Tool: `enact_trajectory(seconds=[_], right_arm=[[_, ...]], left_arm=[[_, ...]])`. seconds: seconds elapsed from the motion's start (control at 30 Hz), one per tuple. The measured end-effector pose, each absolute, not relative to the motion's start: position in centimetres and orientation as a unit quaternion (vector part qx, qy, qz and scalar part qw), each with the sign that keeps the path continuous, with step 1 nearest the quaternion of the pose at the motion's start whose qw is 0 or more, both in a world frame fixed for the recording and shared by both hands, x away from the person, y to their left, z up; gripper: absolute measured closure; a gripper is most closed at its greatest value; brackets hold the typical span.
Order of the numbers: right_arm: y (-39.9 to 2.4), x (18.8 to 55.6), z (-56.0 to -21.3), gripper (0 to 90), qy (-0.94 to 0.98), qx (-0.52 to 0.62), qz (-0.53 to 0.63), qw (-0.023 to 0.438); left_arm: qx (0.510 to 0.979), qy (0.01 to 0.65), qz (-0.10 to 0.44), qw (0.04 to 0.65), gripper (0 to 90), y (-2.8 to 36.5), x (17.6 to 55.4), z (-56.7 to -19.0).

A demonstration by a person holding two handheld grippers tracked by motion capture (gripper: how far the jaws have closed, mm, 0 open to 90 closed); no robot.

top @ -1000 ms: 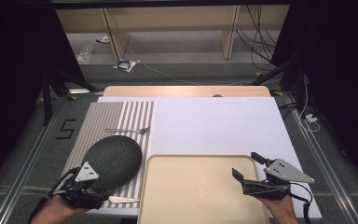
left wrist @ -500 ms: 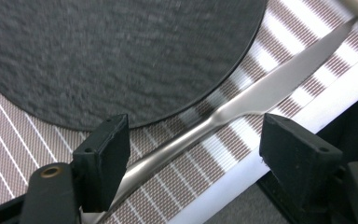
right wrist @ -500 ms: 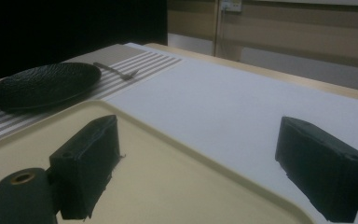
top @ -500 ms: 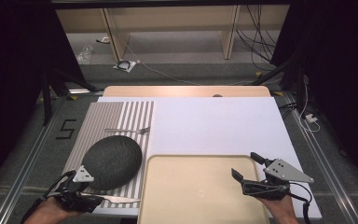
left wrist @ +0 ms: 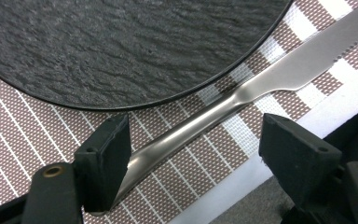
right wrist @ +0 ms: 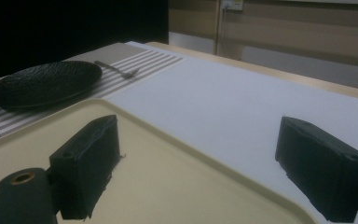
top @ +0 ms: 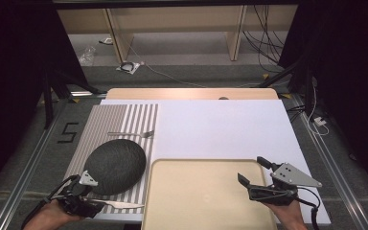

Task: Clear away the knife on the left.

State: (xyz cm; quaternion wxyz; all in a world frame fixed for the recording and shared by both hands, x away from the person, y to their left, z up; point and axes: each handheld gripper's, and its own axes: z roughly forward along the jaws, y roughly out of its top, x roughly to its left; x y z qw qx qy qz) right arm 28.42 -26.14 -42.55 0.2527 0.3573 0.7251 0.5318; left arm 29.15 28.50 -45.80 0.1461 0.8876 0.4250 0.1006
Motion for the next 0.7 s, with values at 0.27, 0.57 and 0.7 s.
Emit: enact_trajectory(seconds=[0.27, 0.57, 0.7], right_arm=[[-26.1, 28.4, -42.5, 14.5, 0.727, 0.357, 0.53, 0.251], [-26.1, 28.4, -42.5, 14.6, 0.727, 0.357, 0.53, 0.25], [-26.1, 28.5, -42.6, 14.6, 0.726, 0.356, 0.532, 0.251]], left_arm=[[0.889, 0.426, 0.086, 0.141, 26.8, 28.8, 29.9, -45.9], [0.898, 0.418, 0.064, 0.12, 28.1, 28.5, 30.4, -46.7], [0.901, 0.415, 0.058, 0.116, 30.1, 28.4, 30.7, -46.8]])
